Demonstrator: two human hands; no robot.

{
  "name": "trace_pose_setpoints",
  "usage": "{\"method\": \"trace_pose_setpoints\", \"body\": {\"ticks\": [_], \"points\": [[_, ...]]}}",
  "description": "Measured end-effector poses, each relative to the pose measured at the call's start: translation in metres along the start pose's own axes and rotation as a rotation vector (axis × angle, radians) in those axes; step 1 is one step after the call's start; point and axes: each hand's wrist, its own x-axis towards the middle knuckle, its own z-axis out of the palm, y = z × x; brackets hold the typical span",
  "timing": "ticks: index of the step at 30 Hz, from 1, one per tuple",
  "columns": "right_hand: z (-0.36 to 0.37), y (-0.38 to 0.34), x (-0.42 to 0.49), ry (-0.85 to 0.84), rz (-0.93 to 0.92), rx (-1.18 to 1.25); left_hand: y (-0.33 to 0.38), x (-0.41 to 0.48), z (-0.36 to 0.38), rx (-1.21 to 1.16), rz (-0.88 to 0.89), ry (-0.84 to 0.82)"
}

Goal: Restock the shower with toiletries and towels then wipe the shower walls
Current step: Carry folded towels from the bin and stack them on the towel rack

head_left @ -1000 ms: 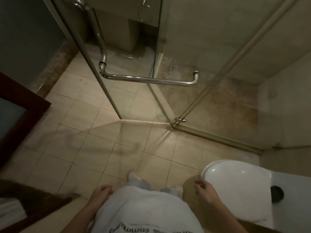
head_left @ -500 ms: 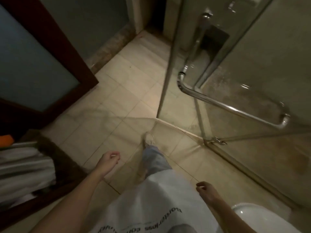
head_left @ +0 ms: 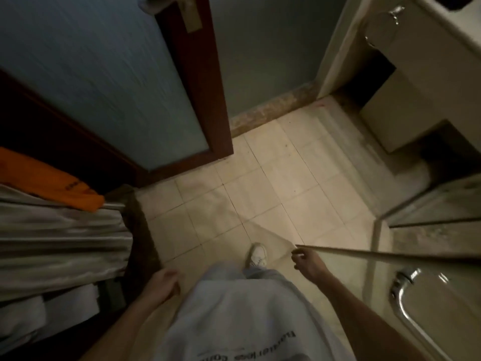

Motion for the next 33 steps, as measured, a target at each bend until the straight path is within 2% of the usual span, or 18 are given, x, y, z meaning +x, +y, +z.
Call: {"method": "trace_pose_setpoints", "body": {"ticks": [4, 7, 11, 18, 21, 28, 31, 33], "points": [[-0.038, -0.094, 0.041, 0.021, -0.097, -0.008, 0.045, 0.019, -0.029, -0.044, 0.028, 0.04], [-0.061, -0.139, 0.069, 0.042, -0.098, -0.027, 0.071, 0.055, -0.052, -0.037, 0.007, 0.028], [-0.084, -0.17, 0.106, 0.102, 0.014, 0.032, 0.132, 0.108, -0.093, -0.007, 0.01, 0.005], [-0.094, -0.193, 0.126, 0.162, 0.19, 0.186, 0.289, 0.188, -0.145, 0.28, 0.117, -0.096], [-0.094, -0.189, 0.12, 0.182, 0.283, 0.284, 0.377, 0.207, -0.139, 0.332, 0.23, -0.089], [-0.102, -0.157, 0.135, 0.2, 0.479, 0.467, 0.562, 0.235, -0.074, 0.495, 0.428, -0.242], [-0.14, -0.149, 0.151, 0.188, 0.515, 0.544, 0.63, 0.235, -0.036, 0.502, 0.465, -0.283], [-0.162, -0.142, 0.164, 0.162, 0.532, 0.543, 0.651, 0.232, -0.03, 0.563, 0.454, -0.28]]}}
